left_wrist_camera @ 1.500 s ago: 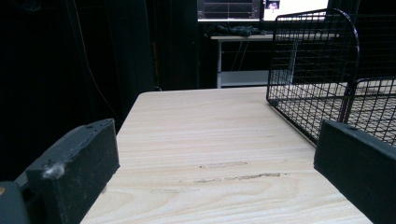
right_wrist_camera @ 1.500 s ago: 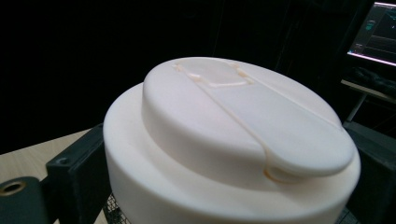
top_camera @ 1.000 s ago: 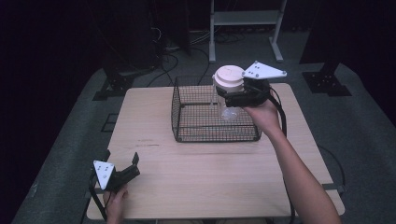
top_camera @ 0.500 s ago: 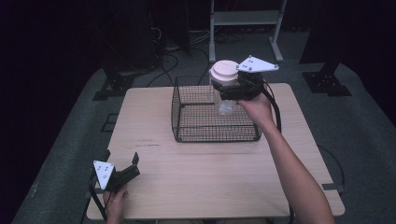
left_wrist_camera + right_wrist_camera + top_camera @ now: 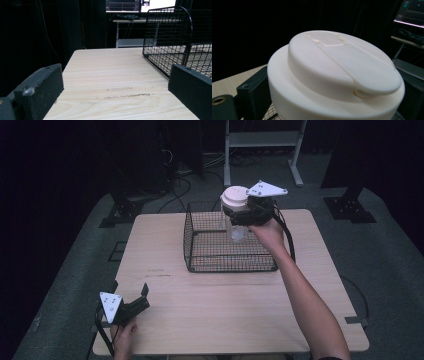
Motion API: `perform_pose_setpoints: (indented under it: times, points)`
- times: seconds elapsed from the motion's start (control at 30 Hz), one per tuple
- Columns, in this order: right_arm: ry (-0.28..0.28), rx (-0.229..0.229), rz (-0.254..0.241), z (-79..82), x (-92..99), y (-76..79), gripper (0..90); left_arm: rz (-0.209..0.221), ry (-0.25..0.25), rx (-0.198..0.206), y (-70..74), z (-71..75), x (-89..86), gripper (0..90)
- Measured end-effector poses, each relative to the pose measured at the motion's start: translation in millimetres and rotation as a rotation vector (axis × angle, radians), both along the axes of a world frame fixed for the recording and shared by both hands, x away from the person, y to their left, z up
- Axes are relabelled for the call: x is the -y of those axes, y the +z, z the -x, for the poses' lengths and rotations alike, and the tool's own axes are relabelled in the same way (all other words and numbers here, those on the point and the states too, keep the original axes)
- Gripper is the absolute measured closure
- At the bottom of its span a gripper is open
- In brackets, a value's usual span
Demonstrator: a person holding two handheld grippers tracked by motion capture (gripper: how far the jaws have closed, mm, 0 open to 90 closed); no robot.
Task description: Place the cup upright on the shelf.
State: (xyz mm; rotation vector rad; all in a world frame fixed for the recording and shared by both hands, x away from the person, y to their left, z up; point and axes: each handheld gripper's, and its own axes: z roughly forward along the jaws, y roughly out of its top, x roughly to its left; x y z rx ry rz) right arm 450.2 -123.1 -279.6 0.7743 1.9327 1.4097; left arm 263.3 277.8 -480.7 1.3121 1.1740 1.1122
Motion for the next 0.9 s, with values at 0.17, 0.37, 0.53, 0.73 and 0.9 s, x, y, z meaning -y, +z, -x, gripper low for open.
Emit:
perform_pose_setpoints:
  times: [0.17,0.37,0.53,0.73,0.9]
  points:
    - [0.004,-0.021,0.009,-6.4,-4.7,-8.5,4.3,-0.001,0.0,0.0,0.0,0.1,0.1,0.0]
    - [0.012,-0.034,0.022,-13.2,-11.0,-19.1,4.3,0.001,-0.001,0.0,0.1,0.0,-0.2,0.0]
    - [0.013,-0.052,0.015,-19.4,-12.8,-30.8,4.3,0.001,-0.001,0.001,0.1,0.0,-0.3,0.0]
    - [0.009,-0.07,0.016,-26.5,-13.4,-43.0,4.3,0.003,-0.002,0.001,0.0,0.0,-0.2,0.0]
    - [0.003,-0.078,0.019,-31.5,-13.9,-49.2,4.3,0.001,-0.001,-0.001,0.1,0.1,-0.5,0.0]
